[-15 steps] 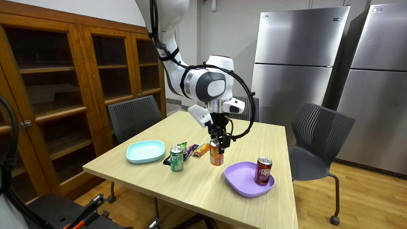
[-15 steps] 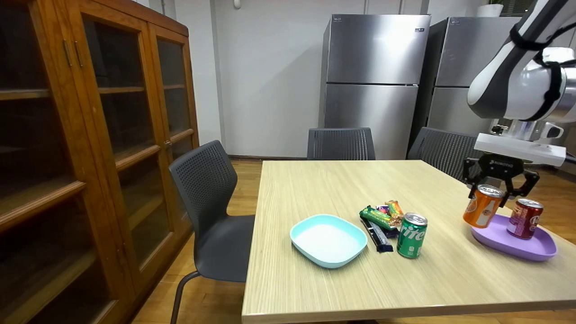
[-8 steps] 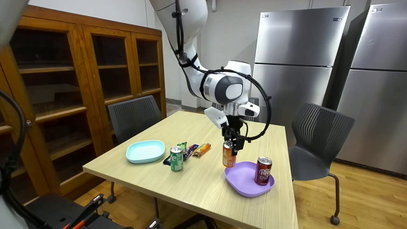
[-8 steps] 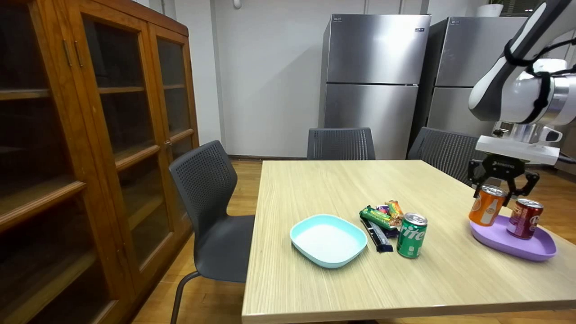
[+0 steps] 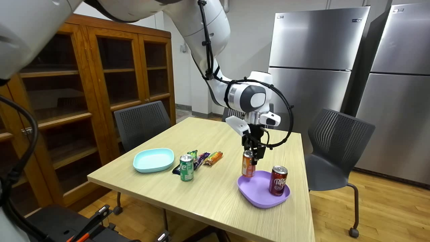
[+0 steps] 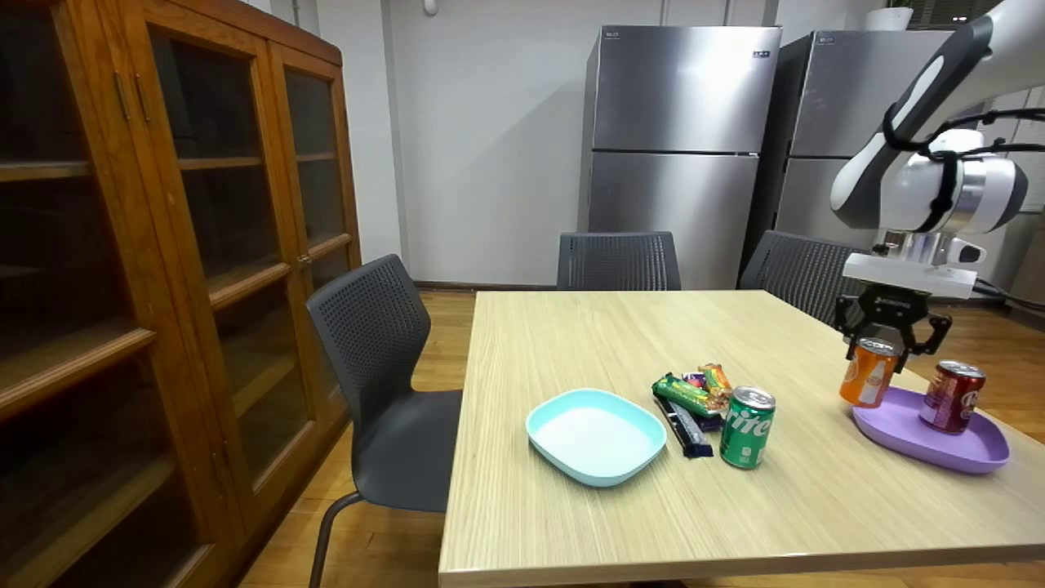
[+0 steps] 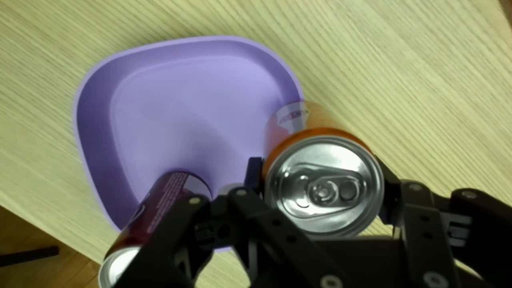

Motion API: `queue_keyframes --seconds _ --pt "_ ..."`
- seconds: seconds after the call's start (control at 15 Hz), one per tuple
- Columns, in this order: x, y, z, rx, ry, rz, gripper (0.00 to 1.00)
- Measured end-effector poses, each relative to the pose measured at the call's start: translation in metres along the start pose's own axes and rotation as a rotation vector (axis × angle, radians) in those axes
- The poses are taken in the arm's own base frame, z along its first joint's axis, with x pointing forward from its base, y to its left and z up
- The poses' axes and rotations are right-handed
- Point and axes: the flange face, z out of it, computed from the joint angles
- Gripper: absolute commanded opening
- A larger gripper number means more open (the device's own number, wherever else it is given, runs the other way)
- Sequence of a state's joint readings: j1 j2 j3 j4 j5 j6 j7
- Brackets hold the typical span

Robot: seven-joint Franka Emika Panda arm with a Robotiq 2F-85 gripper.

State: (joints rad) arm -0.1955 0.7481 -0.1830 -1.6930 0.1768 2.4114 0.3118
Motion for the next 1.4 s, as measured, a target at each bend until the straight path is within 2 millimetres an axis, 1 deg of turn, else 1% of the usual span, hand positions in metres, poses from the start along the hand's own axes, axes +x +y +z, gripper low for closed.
queue_keyframes --seconds 0.33,0.6,1.13,1.4 --pt "0.024 -0.003 -0.001 -0.017 -0.002 0.020 0.38" --pt "0.037 0.001 -0.001 -0.021 0.005 0.032 0.38" --pt "0.046 0.021 -0.002 -0.024 -0.004 0.062 0.38" --pt "0.045 0.024 0.003 -0.032 -0.022 0.064 0.38"
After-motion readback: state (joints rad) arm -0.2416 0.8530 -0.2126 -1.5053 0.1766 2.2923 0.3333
